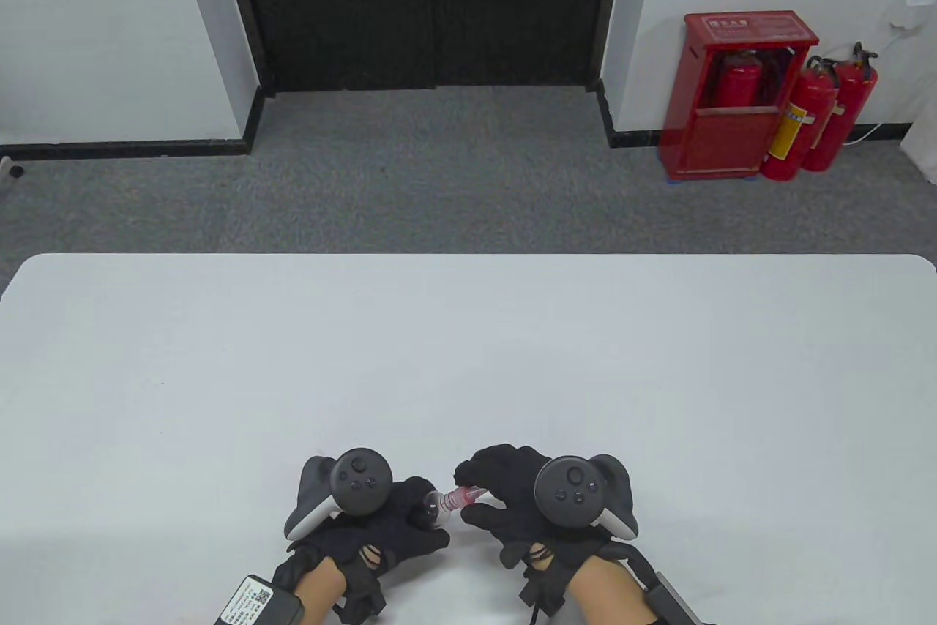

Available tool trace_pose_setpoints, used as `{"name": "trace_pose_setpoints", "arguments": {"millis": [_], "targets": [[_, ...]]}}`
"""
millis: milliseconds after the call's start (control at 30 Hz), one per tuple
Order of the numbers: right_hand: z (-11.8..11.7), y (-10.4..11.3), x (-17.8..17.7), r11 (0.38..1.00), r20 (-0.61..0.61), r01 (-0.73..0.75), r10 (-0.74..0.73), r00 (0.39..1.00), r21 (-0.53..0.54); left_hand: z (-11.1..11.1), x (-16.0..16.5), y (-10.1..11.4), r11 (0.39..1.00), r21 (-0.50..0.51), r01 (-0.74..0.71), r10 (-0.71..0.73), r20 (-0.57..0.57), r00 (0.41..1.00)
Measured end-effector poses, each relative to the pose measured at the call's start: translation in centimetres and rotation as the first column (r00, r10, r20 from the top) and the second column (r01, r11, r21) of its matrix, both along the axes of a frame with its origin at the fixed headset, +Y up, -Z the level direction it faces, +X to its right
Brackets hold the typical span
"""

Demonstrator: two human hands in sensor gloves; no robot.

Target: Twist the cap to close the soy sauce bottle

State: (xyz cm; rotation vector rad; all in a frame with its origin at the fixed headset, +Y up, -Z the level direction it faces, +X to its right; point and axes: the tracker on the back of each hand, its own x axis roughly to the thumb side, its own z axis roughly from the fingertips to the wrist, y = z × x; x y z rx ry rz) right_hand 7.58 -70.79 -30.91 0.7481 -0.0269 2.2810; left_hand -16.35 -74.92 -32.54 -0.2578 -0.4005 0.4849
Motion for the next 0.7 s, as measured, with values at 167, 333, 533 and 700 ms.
{"name": "trace_pose_setpoints", "arguments": {"millis": [167,333,533,700], "targets": [[0.06,-0.09,-0.16,1.000,-0.010,-0.018,0.018,1.000,0.007,0.17,0.24,0.13,1.000,0.009,0.009,-0.009,0.014,1.000],[0.17,-0.21,-0.46,0.997,-0.038,-0.068,0.069,0.997,0.030,0.21,0.44,-0.02,1.000,0.011,0.028,-0.028,0.020,0.999],[0.24,-0.23,-0.59,0.996,-0.047,-0.089,0.090,0.995,0.025,0.23,0.59,-0.09,1.000,0.004,0.025,-0.025,0.025,0.999],[0.40,-0.18,-0.85,0.994,-0.066,-0.099,0.102,0.993,0.048,0.20,0.77,-0.32,0.999,-0.006,0.033,-0.032,0.034,0.999]]}}
